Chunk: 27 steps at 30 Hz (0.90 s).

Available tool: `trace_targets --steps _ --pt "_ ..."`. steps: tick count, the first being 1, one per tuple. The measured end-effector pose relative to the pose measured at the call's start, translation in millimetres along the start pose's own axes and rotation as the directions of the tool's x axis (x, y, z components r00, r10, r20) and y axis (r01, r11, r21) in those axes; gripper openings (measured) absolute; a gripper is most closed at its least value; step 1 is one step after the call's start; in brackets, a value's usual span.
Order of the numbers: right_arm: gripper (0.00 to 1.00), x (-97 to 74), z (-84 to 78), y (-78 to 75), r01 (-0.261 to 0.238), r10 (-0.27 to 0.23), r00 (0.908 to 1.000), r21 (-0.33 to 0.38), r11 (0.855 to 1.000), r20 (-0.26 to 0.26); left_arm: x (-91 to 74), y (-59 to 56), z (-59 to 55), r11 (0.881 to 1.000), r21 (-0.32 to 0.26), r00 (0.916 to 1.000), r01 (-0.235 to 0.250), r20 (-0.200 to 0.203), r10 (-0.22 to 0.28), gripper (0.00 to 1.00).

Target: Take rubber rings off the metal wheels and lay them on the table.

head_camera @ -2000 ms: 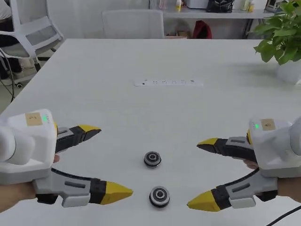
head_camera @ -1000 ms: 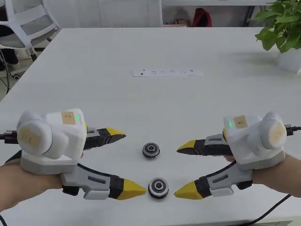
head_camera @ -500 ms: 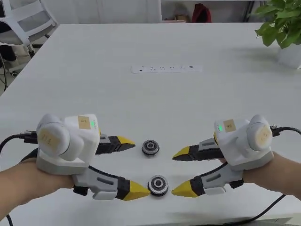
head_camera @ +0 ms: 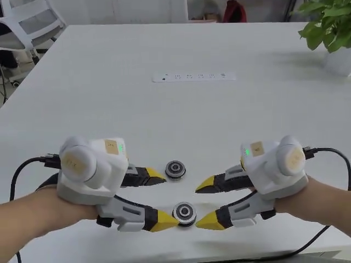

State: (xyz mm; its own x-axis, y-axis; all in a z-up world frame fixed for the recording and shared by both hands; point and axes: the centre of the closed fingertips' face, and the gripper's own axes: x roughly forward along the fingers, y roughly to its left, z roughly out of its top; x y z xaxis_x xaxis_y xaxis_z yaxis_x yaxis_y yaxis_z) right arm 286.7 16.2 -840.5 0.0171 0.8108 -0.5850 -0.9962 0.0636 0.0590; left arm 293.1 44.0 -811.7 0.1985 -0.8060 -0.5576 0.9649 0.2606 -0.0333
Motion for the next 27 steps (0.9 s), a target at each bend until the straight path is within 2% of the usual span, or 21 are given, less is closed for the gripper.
trace_targets --steps 5,9,14,17,27 --pt "0.36 2.8 -3.6 -1.0 -0.003 0.003 0.9999 -0.001 1.0 -0.011 5.6 1.7 -0.8 1.0 -0.006 1.0 0.003 -0.002 -0.003 0.5" --pt "0.35 4.2 -3.9 -1.0 -0.008 0.008 0.9999 0.002 1.0 -0.011 9.5 0.2 -6.1 1.0 -0.006 0.9996 0.014 -0.026 -0.014 0.45" --pt "0.34 6.7 -7.5 0.5 -0.017 0.017 0.9996 0.001 1.0 -0.024 14.0 -0.7 -7.3 1.0 -0.013 0.9994 0.022 -0.026 -0.022 0.44" --pt "0.33 7.6 -9.7 0.8 -0.019 0.019 0.9994 0.006 1.0 -0.029 18.3 -1.8 -11.4 0.999 -0.021 0.9986 0.031 -0.042 -0.032 0.41" --pt "0.32 8.7 -11.1 1.3 -0.025 0.026 0.9991 0.006 1.0 -0.034 27.3 -5.8 -10.5 0.999 -0.013 0.9973 0.05 -0.052 -0.051 0.33"
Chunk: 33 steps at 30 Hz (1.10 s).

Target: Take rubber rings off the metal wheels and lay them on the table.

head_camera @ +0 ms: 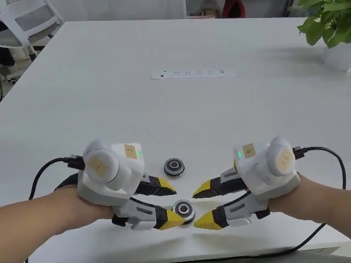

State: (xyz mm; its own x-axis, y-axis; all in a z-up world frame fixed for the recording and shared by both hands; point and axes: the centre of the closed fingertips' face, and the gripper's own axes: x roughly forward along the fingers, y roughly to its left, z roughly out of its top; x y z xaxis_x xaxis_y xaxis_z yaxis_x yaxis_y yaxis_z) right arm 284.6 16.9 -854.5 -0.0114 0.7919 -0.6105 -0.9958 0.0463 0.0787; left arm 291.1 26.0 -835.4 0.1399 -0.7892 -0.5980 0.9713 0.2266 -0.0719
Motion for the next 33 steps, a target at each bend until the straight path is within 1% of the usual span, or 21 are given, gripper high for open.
trace_targets --steps 2,7,12,17,18,19,20,23,28,33 --pt "0.32 0.4 -0.6 0.0 -0.001 0.001 1.0 0.001 1.0 -0.001 1.9 -0.3 0.6 1.0 -0.002 1.0 0.002 -0.002 -0.002 0.32" --pt "0.32 0.7 -0.5 0.5 -0.003 0.003 1.0 0.005 1.0 0.0 7.2 -2.3 -3.2 1.0 0.009 0.9997 0.012 -0.023 -0.012 0.29" --pt "0.32 0.8 -1.6 1.5 -0.005 0.005 1.0 0.008 1.0 -0.002 9.7 -2.9 -3.8 1.0 0.014 0.9995 0.011 -0.03 -0.011 0.25" --pt "0.33 2.5 -3.4 3.4 -0.012 0.012 0.9999 0.004 1.0 -0.011 12.4 -4.6 -8.0 0.999 0.046 0.9984 0.006 -0.057 -0.004 0.21" --pt "0.33 2.9 -3.5 3.9 -0.013 0.013 0.9998 0.002 1.0 -0.012 12.5 -3.7 -6.8 0.999 0.054 0.9988 0.002 -0.049 0.001 0.2" --pt "0.33 3.2 -3.6 4.2 -0.014 0.014 0.9998 0.001 1.0 -0.013 12.1 -3.5 -7.7 0.999 0.047 0.9986 -0.001 -0.052 0.003 0.19" --pt "0.33 3.4 -3.6 4.4 -0.015 0.015 0.9998 0.001 1.0 -0.013 12.5 -1.9 -7.5 0.999 0.042 0.9988 -0.008 -0.047 0.01 0.18" --pt "0.33 4.1 -2.6 4.8 -0.015 0.015 0.9998 -0.001 1.0 -0.011 12.7 1.1 -7.7 0.999 0.044 0.9988 -0.028 -0.04 0.029 0.14" --pt "0.33 5.0 -2.8 4.1 -0.011 0.011 0.9999 0.0 1.0 -0.011 13.4 -0.6 -7.7 0.995 0.094 0.9981 -0.046 -0.037 0.05 0.14" --pt "0.32 6.0 -0.2 2.8 -0.006 0.006 1.0 0.013 1.0 0.004 13.3 0.4 -7.3 0.995 0.082 0.9974 -0.061 -0.033 0.064 0.14"
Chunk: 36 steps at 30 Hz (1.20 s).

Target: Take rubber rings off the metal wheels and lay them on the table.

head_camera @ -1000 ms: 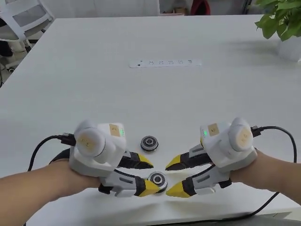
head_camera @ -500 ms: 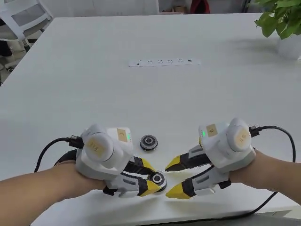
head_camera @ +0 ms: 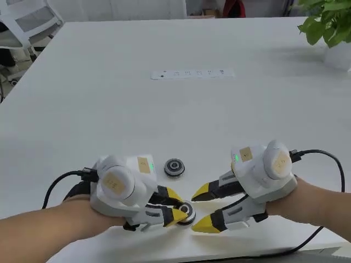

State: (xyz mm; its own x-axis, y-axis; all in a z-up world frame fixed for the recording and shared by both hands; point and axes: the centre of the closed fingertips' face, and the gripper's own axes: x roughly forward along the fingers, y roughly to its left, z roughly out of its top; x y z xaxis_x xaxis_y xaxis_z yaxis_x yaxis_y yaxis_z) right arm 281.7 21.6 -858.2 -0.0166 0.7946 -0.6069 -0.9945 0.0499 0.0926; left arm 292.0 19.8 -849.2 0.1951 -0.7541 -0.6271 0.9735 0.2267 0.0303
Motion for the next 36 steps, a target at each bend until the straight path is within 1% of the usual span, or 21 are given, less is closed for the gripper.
trace_targets --steps 4,10,14,16,19,20,21,22,27,30,36 --pt "0.32 3.9 0.4 1.0 -0.006 0.006 0.9999 -0.009 1.0 -0.009 -0.1 -0.1 0.0 1.0 -0.01 0.9999 -0.012 0.002 0.012 0.14" --pt "0.31 8.1 3.4 2.3 -0.013 0.013 0.9999 -0.008 1.0 -0.011 -0.5 0.1 -0.4 0.999 -0.019 0.9996 -0.027 0.002 0.027 0.14" --pt "0.3 10.1 3.9 -0.5 0.004 -0.004 1.0 -0.004 1.0 -0.009 -0.7 0.1 -0.5 0.999 -0.026 0.9995 -0.03 0.008 0.03 0.13" --pt "0.29 10.6 4.8 -2.2 0.011 -0.011 0.9999 0.009 1.0 -0.004 -0.8 0.2 -0.6 0.999 -0.03 0.9994 -0.032 0.01 0.032 0.13" --pt "0.28 13.5 6.9 -2.7 0.003 -0.003 0.9998 0.039 0.999 0.018 -0.9 0.3 -0.7 0.999 -0.032 0.9993 -0.034 0.012 0.034 0.13" --pt "0.28 14.9 5.6 -3.1 0.006 -0.007 0.9999 0.036 0.999 0.013 -0.9 0.3 -0.7 0.999 -0.031 0.9993 -0.034 0.013 0.034 0.13" --pt "0.28 15.9 2.3 -2.6 0.009 -0.009 1.0 0.018 1.0 -0.002 -0.9 0.4 -0.8 0.999 -0.03 0.9994 -0.034 0.011 0.034 0.13" --pt "0.28 16.1 1.9 -2.2 0.01 -0.01 1.0 0.012 1.0 -0.002 -0.9 0.3 -0.9 0.999 -0.028 0.9994 -0.034 0.009 0.034 0.13" --pt "0.25 9.5 2.0 -3.5 0.014 -0.014 0.9999 0.027 1.0 0.009 -1.3 0.3 -1.1 0.999 -0.022 0.9993 -0.036 0.008 0.036 0.13" --pt "0.24 8.7 1.2 -2.5 0.019 -0.019 0.9998 0.009 1.0 0.007 -1.3 0.4 -0.9 0.999 -0.019 0.9992 -0.038 0.008 0.039 0.13" --pt "0.23 7.1 -0.6 -2.9 0.019 -0.019 0.9998 0.006 1.0 0.004 -1.3 0.3 -0.4 0.999 -0.017 0.9992 -0.04 0.007 0.04 0.13"
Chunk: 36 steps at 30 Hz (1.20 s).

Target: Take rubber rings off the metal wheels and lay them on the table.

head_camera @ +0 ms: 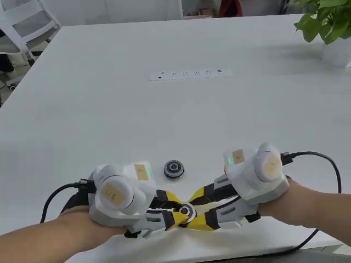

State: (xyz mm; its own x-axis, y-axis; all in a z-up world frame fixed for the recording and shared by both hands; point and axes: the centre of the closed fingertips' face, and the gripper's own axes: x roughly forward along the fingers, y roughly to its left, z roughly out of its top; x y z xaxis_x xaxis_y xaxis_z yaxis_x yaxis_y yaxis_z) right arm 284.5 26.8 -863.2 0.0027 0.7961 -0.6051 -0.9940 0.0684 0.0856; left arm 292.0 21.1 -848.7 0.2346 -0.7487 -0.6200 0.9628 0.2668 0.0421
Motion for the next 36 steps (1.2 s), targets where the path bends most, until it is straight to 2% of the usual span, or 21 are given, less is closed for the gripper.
trace_targets --steps 2,7,22,24,28,36 --pt "0.22 -1.8 -1.5 0.0 -0.001 0.001 1.0 0.005 1.0 0.001 0.0 0.0 0.1 1.0 0.001 1.0 0.0 0.0 0.0 0.13" --pt "0.19 -5.8 -4.2 -1.9 -0.016 0.014 0.9994 0.079 0.997 0.032 0.0 0.3 0.1 1.0 0.001 1.0 -0.001 0.0 0.001 0.13" --pt "0.07 -7.6 -8.3 -2.7 -0.01 0.009 0.9999 0.071 0.997 0.013 0.0 0.8 0.0 1.0 -0.001 1.0 -0.005 0.001 0.005 0.13" --pt "0.03 -8.1 -9.5 -4.5 -0.001 0.0 1.0 0.081 0.997 0.009 0.0 0.8 0.0 1.0 -0.001 1.0 -0.005 0.001 0.005 0.13" --pt "0.01 -7.2 -9.2 -5.0 -0.001 0.001 1.0 0.092 0.996 0.008 0.0 1.0 -0.2 1.0 0.002 1.0 -0.006 -0.001 0.006 0.13" --pt "0.0 -9.2 -10.2 -7.5 -0.004 0.002 0.9999 0.158 0.987 0.014 0.8 1.6 -0.6 1.0 0.011 0.9999 -0.008 -0.011 0.009 0.13"
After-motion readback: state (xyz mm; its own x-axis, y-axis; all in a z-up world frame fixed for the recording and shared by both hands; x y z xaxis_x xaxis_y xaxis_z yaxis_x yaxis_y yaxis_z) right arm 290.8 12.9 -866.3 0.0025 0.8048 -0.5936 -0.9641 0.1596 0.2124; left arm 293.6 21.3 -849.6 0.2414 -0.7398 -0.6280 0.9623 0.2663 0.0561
